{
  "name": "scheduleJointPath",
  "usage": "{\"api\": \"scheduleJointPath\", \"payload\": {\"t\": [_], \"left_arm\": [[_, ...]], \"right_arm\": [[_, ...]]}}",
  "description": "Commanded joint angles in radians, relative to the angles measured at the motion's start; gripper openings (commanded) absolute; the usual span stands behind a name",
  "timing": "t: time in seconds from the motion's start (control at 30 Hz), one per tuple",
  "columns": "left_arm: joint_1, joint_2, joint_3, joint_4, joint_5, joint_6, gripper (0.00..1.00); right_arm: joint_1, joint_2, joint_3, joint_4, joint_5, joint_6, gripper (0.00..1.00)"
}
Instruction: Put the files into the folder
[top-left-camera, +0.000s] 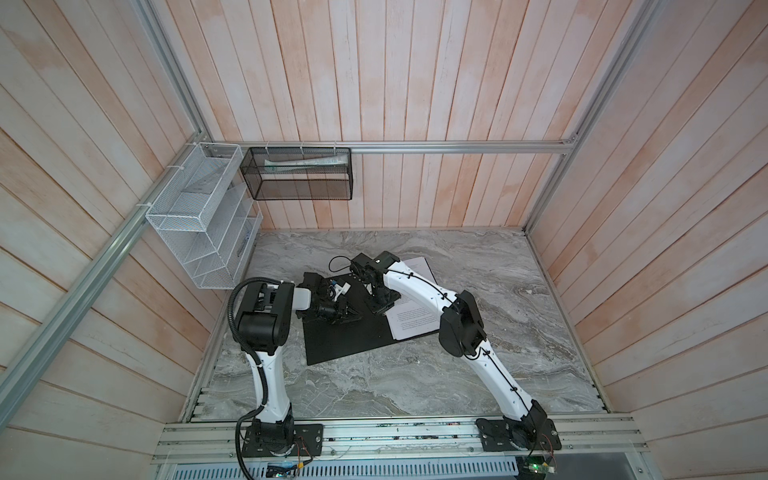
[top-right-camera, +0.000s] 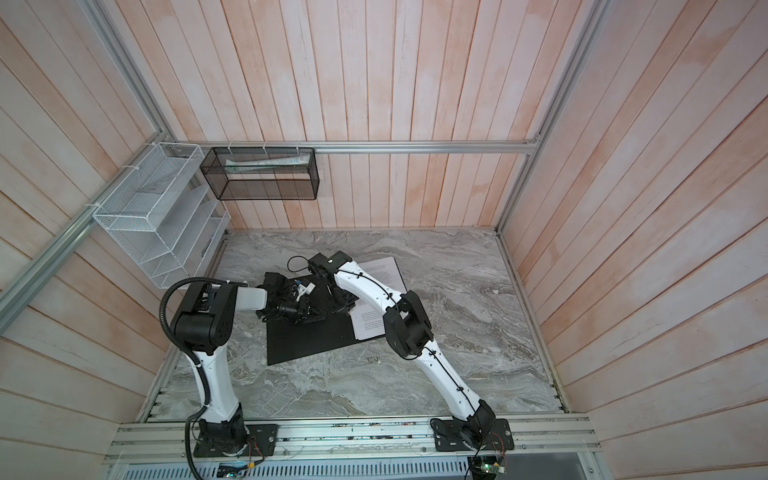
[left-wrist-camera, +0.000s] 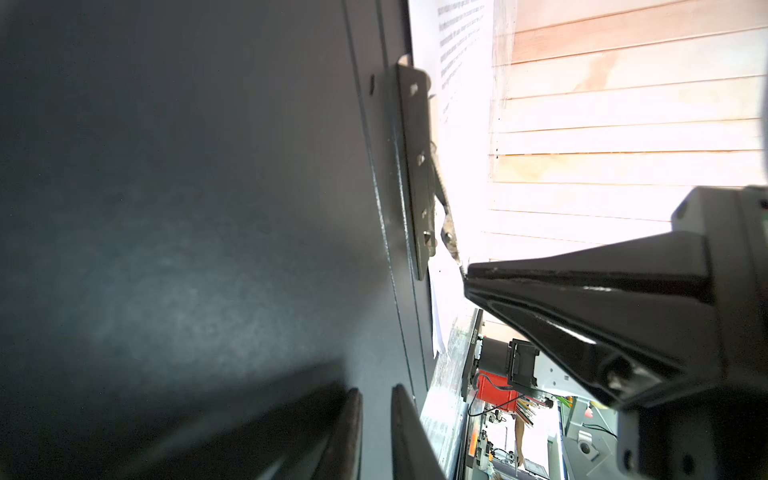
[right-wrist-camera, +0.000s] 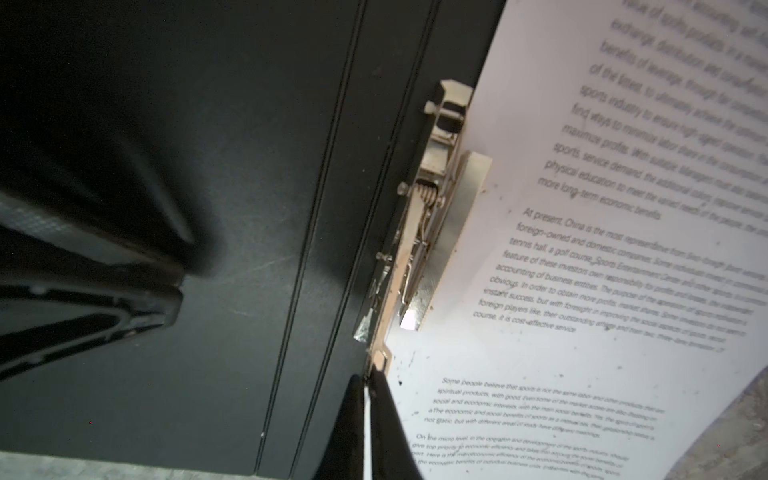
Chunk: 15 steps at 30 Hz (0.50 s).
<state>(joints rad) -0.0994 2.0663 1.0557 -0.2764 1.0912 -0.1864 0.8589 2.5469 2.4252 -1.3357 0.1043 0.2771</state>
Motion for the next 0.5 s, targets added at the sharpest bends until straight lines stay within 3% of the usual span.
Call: {"api": "scheduleJointPath", "payload": {"t": [0.0,0.47], "left_arm": [[-0.007,0.063,-0.016,-0.017,-0.09,0.028,0.17],[-0.008,0.064,-0.016,-0.017,-0.093,0.028,0.18]], "right_arm": [[-0.014,0.068,-0.013,-0.056,0.107,0.006,0.08],[-0.015,0.093,-0.009,-0.056,0.114,0.001,0.08]]}}
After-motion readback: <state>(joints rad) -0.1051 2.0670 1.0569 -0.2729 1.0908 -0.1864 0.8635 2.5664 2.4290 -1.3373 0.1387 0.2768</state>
